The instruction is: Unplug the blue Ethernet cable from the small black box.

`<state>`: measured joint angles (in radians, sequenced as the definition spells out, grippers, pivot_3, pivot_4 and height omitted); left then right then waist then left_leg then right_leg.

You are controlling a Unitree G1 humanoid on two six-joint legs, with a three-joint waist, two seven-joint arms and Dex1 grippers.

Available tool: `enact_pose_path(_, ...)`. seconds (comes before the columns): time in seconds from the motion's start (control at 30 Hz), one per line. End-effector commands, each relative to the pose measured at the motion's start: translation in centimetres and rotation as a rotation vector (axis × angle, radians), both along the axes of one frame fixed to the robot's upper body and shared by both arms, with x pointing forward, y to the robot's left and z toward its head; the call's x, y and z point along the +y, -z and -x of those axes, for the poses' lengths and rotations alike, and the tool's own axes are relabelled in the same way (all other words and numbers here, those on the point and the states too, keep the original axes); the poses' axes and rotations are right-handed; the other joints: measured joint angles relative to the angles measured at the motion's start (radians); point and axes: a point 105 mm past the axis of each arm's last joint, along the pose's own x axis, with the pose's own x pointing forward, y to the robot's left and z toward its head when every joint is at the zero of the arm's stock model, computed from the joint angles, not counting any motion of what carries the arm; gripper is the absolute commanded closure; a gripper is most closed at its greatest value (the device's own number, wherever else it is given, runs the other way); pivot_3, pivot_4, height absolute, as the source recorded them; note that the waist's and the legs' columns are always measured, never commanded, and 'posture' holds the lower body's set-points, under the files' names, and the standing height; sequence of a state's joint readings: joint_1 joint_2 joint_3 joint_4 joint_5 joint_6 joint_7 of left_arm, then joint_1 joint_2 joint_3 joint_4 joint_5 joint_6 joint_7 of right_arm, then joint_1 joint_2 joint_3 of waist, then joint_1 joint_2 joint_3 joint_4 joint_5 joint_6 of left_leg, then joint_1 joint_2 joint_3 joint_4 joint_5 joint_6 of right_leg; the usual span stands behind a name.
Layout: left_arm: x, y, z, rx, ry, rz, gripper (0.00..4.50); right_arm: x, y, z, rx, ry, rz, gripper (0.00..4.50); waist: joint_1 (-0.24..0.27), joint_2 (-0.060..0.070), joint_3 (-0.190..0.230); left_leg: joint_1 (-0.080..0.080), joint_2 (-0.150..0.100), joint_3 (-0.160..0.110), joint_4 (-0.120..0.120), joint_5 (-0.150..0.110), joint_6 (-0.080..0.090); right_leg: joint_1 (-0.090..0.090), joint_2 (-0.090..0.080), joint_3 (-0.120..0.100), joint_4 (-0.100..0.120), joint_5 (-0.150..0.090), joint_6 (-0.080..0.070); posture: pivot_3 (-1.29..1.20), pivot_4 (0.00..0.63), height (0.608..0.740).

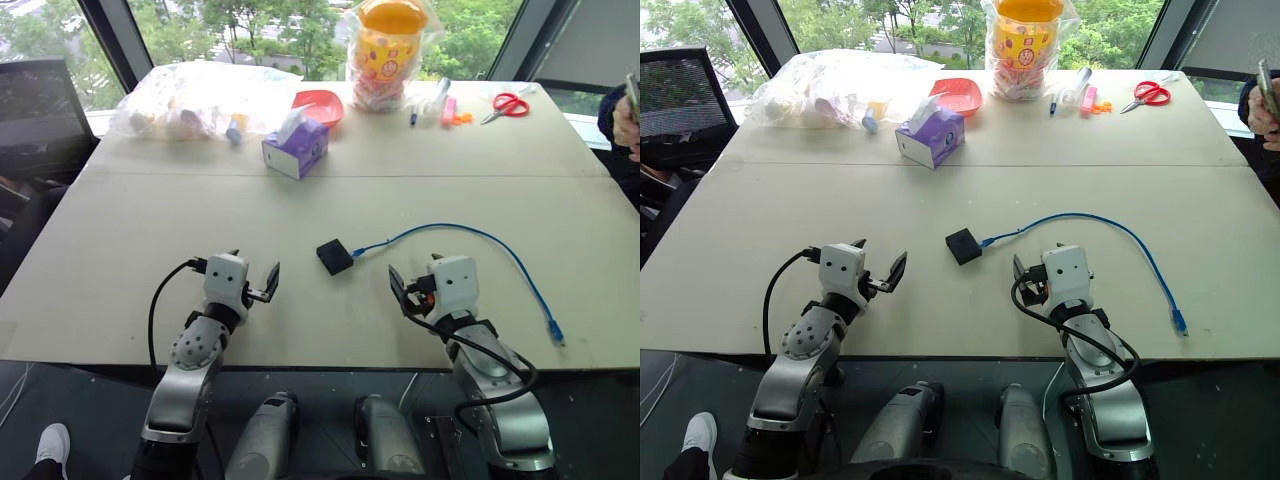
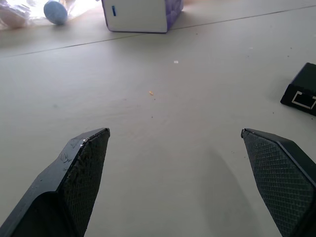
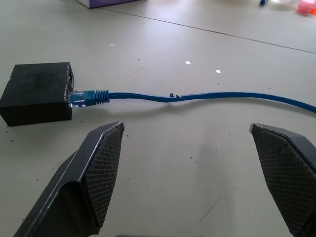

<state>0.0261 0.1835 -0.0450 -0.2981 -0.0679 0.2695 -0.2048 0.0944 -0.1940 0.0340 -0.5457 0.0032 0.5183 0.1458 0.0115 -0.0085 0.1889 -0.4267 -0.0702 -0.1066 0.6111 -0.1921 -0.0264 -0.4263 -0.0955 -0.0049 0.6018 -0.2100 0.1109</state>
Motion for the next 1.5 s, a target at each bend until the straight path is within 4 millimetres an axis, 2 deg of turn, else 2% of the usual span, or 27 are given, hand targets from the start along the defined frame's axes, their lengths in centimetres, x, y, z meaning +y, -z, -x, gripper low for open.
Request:
enact_pose_path(0.03, -0.3, -1.6, 0.0, -0.07, 0.006, -0.001, 0.03, -0.2, -0.9, -0.1, -0.035, -0.003, 0.007, 0.29, 0.0, 0.0, 0.0, 0.0, 0.0, 0.0, 0.0, 0.0, 0.0, 0.0, 0.0, 0.0, 0.0, 0.0, 0.0, 0.0, 0.15, 0.74)
enact_pose_path(0.27, -0.6, -1.8, 0.5, -0.069, 0.03, 0.027, 0.03, -0.4, -1.1, -0.2, -0.036, -0.015, 0.026, 0.29, 0.0, 0.0, 0.0, 0.0, 0.0, 0.0, 0.0, 0.0, 0.0, 0.0, 0.0, 0.0, 0.0, 0.0, 0.0, 0.0, 0.15, 0.74)
enact_pose_path(0.63, -0.6, -1.9, 0.2, -0.064, 0.048, 0.032, 0.03, -0.4, -1.1, 0.0, -0.027, -0.042, 0.051, 0.29, 0.0, 0.0, 0.0, 0.0, 0.0, 0.0, 0.0, 0.001, 0.002, 0.0, 0.0, 0.0, 0.0, 0.0, 0.0, 0.0, 0.15, 0.74)
enact_pose_path(0.93, -0.7, -2.0, -0.3, -0.068, 0.081, 0.019, 0.03, -0.5, -2.4, -0.9, -0.037, -0.136, 0.081, 0.29, 0.0, 0.0, 0.0, 0.0, 0.0, 0.001, 0.001, 0.001, 0.002, 0.0, 0.0, 0.0, 0.0, 0.0, 0.0, 0.0, 0.15, 0.74)
enact_pose_path(1.07, -1.6, -2.5, 0.0, -0.015, 0.268, 0.023, 0.03, -0.1, -3.9, -1.6, 0.022, -0.357, 0.12, 0.29, 0.0, 0.0, 0.0, 0.0, 0.0, 0.001, 0.001, 0.002, 0.003, 0.001, 0.001, 0.0, 0.001, 0.0, 0.0, 0.0, 0.15, 0.74)
enact_pose_path(1.17, -1.5, -2.6, 0.4, 0.042, 0.405, -0.014, 0.03, 0.5, -5.0, -2.1, 0.098, -0.51, 0.134, 0.29, -0.003, 0.0, 0.0, 0.001, 0.0, 0.001, 0.002, 0.002, 0.003, 0.001, 0.001, 0.0, 0.001, 0.0, -0.001, 0.0, 0.15, 0.74)
enact_pose_path(1.33, -0.6, -3.3, 0.6, 0.136, 0.587, -0.102, 0.03, 0.5, -5.9, -4.7, 0.228, -0.651, 0.302, 0.29, -0.007, 0.001, 0.001, 0.001, 0.001, 0.002, 0.002, 0.002, 0.003, 0.001, 0.001, -0.001, 0.001, 0.001, -0.001, 0.0, 0.15, 0.74)
enact_pose_path(1.5, 0.2, -4.7, 0.4, 0.172, 0.676, -0.117, 0.03, 2.0, -6.2, -7.3, 0.313, -0.778, 0.423, 0.29, -0.019, 0.0, 0.001, 0.0, 0.0, 0.002, 0.002, 0.002, 0.004, 0.0, 0.001, -0.001, 0.0, 0.003, -0.005, 0.0, 0.15, 0.74)
